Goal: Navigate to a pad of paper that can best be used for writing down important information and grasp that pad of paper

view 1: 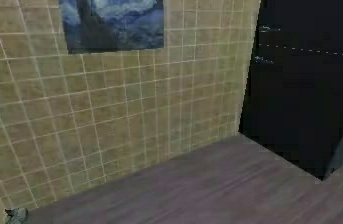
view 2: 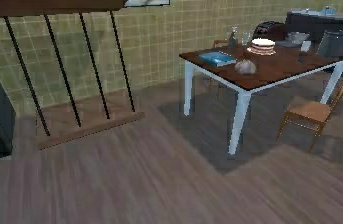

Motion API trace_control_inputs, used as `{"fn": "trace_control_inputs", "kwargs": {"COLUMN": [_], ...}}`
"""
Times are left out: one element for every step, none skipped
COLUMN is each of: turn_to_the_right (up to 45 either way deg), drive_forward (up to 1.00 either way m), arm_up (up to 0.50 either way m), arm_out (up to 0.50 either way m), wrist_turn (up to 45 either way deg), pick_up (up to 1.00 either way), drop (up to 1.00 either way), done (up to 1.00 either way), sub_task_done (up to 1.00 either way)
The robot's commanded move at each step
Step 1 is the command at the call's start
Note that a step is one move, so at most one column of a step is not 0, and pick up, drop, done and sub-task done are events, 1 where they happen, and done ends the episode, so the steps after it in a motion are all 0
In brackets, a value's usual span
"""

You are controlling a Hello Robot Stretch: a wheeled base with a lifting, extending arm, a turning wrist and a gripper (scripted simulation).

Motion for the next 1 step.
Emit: {"fn": "trace_control_inputs", "kwargs": {"turn_to_the_right": [45.0], "drive_forward": [0.0], "arm_up": [0.0], "arm_out": [0.0], "wrist_turn": [0.0], "pick_up": [0.0], "drop": [0.0], "done": [0.0], "sub_task_done": [0.0]}}
